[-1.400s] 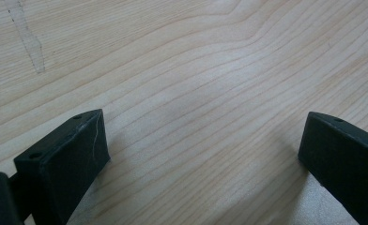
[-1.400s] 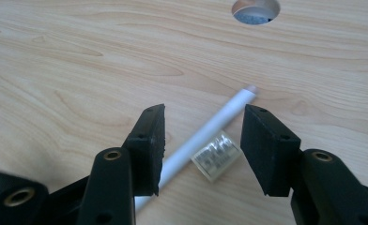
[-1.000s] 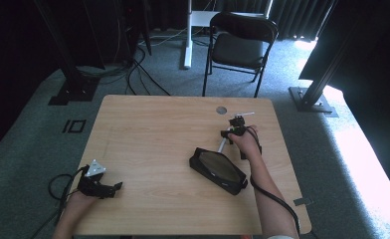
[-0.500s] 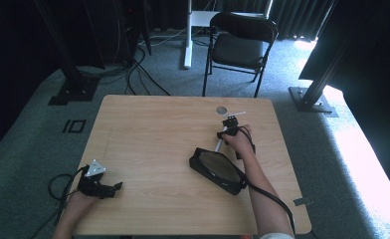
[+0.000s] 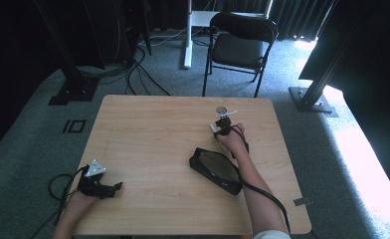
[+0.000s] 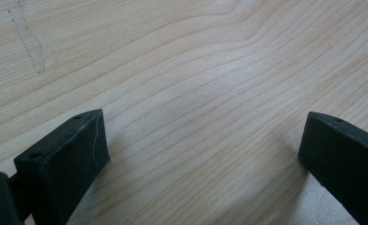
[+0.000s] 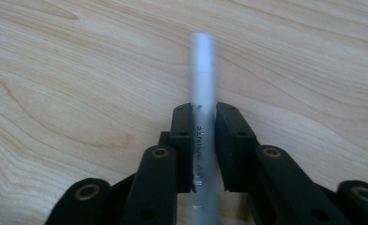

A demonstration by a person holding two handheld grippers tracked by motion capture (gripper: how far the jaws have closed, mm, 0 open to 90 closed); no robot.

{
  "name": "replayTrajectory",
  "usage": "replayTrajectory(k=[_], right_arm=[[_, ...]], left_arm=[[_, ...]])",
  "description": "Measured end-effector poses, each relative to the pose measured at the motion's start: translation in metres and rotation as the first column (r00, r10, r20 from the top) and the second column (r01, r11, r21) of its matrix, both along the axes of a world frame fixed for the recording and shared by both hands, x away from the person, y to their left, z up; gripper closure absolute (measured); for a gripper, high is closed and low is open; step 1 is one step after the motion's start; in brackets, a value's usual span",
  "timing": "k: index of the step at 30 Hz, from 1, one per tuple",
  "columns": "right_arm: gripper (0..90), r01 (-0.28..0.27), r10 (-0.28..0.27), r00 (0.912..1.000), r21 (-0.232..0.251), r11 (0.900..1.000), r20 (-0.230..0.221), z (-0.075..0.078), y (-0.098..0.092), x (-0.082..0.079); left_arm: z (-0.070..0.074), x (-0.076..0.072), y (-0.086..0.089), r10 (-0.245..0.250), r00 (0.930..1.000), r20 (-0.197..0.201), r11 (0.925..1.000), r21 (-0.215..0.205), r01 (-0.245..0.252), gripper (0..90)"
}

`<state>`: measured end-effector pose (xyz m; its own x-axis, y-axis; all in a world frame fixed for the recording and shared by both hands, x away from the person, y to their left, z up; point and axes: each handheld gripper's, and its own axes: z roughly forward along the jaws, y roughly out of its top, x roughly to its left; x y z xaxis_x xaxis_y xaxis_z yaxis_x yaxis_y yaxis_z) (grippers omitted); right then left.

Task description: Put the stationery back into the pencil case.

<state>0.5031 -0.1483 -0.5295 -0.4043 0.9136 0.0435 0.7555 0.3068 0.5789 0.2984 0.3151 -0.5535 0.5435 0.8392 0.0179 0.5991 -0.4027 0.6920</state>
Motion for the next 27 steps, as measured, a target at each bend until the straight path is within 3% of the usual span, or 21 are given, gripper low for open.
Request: replayTrajectory(k=[5, 19, 27], right_arm=[[78.6, 0.011, -0.010, 0.9995, 0.035, 0.999, -0.031, 0.002, 0.002, 0.002], [78.6, -0.061, 0.056, 0.9971, 0.102, 0.993, 0.052, 0.048, -0.009, -0.011], [78.6, -0.097, 0.089, 0.9919, 0.096, 0.991, 0.091, 0.070, -0.016, -0.022]], left_arm=[[0.000, 0.000, 0.000, 0.000, 1.0000, 0.000, 1.0000, 0.000, 0.000, 2.1], [0.000, 0.000, 0.000, -0.001, 1.0000, 0.000, 1.0000, 0.000, 0.001, 2.1], [0.000, 0.000, 0.000, -0.001, 1.0000, 0.000, 1.0000, 0.000, 0.001, 2.1]])
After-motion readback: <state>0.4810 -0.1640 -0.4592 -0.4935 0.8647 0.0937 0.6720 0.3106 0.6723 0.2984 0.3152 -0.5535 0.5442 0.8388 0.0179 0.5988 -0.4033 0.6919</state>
